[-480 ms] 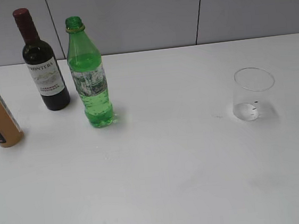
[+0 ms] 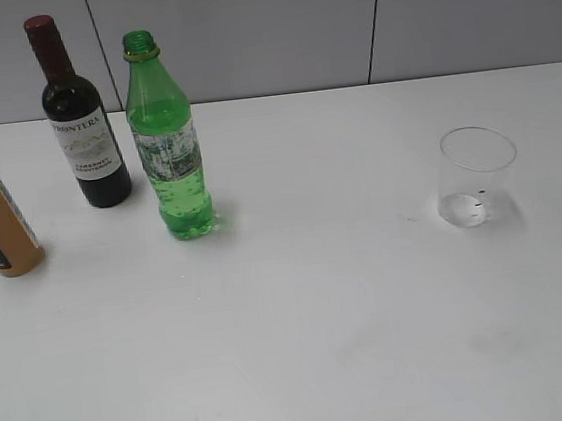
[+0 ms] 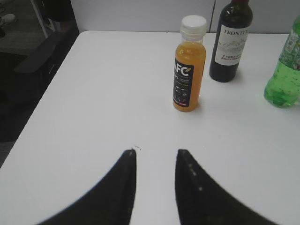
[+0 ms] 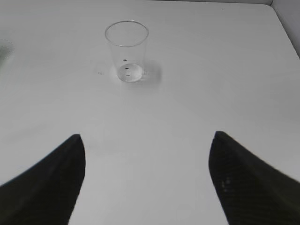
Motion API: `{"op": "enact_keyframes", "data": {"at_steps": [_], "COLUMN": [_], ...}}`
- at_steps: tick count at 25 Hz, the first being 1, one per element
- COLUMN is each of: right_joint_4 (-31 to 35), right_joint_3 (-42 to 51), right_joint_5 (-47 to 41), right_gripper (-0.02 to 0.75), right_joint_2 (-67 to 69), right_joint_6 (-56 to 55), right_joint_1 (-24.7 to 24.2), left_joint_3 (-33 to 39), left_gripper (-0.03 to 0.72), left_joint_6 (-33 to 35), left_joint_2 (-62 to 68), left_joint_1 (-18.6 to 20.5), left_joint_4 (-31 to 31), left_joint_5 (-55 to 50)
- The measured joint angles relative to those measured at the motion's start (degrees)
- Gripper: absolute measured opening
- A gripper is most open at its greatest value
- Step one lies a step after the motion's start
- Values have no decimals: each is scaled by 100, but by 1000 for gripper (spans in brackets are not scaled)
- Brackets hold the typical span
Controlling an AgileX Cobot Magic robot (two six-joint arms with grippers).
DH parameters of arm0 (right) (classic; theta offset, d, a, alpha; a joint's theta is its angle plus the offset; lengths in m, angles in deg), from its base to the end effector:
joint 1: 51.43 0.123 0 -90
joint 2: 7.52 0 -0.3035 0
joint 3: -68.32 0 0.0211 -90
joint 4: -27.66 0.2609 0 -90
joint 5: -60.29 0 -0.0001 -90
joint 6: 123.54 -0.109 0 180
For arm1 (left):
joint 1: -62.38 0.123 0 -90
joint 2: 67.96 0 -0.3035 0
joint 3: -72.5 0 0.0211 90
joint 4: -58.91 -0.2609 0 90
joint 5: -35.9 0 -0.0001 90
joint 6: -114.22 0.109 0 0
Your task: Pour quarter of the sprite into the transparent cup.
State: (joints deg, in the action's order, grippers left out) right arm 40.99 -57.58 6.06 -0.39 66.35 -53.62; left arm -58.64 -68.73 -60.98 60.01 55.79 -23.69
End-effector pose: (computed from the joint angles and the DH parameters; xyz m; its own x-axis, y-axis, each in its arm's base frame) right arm 0.0154 0.0198 0.2599 -0.4129 -0.0186 -0.9106 -0.1468 0.9881 0.0464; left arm 0.0013 0.0051 0.2771 -0.4283 -0.0062 -0.9036 -0.0113 0.9999 -0.0015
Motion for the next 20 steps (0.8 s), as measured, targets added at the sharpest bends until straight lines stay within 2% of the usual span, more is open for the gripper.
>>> {"op": "enact_keyframes", "data": {"at_steps": [13,20], "right_joint_4": [20,31], "right_joint_3": [-63,-135], "right_joint_5": [105,598], "right_gripper": [615,605], "right_joint_2": [230,271], "right_joint_6": [-5,71], "right_joint_1": [0,0], "left_joint_3": [0,0], "left_gripper": [230,230], "left_joint_6": [0,0], "left_joint_2": [0,0], "left_joint_1": [0,0], "left_joint_4": [0,0], "left_joint_5": [0,0]}}
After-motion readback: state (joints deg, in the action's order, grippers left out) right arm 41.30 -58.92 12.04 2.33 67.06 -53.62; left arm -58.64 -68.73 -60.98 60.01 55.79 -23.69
